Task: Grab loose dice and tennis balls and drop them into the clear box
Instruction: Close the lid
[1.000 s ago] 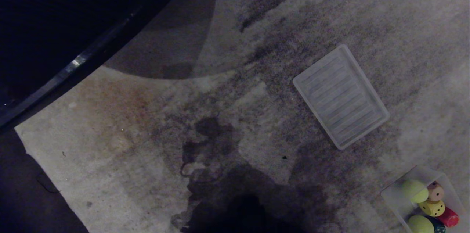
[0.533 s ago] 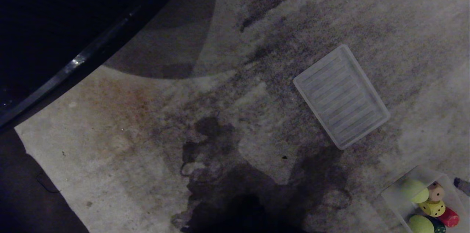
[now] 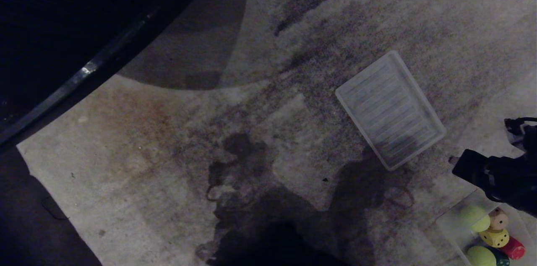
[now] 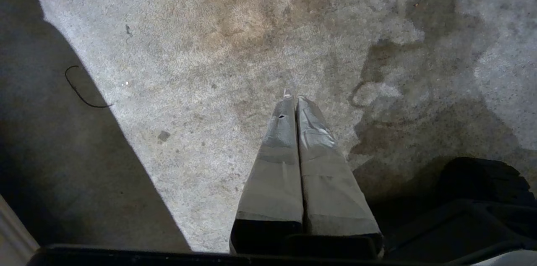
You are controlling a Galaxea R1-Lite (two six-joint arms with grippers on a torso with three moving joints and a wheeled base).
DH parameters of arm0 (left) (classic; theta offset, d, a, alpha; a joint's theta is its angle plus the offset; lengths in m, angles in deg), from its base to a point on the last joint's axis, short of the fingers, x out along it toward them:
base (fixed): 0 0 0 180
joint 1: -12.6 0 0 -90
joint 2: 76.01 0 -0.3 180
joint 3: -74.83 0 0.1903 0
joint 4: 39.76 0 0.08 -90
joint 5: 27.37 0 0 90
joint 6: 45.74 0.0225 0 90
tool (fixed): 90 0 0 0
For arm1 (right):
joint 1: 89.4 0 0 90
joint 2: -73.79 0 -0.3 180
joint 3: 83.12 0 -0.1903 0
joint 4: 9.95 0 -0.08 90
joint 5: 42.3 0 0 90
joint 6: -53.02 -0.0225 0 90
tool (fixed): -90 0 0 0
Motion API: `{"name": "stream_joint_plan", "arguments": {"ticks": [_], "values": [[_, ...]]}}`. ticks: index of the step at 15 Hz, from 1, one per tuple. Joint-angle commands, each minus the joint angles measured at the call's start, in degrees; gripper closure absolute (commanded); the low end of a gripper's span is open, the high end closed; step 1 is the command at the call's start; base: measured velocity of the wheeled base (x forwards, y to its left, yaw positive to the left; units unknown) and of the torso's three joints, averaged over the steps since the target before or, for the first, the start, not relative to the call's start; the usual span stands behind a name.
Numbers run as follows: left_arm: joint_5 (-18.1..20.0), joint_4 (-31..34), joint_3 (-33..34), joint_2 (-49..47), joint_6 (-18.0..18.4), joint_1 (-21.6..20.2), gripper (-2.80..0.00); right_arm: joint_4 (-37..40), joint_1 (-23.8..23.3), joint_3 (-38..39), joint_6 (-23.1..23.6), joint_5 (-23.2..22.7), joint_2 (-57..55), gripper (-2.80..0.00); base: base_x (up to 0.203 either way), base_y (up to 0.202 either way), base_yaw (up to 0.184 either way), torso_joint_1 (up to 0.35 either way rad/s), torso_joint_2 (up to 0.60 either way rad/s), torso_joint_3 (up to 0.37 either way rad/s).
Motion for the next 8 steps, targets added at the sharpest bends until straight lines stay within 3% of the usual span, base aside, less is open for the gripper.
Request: {"name": "stream_joint_plan", "arguments": {"ticks": [1,8], "values": [[-0.05,-0.01,0.09,-0.06,-0.04,0.00,0.00,-4.23,0.49,-1.27,-1.01,0.01,-8.87,-2.80,0.000,0.000,0.000,0.000,0.00,0.000],[-0.05,-0.01,0.09,-0.06,-0.04,0.00,0.00,-13.05,0.31,-2.30,-3.85,-0.03,-18.02,-2.80,0.000,0.000,0.000,0.000,0.00,0.000]]}}
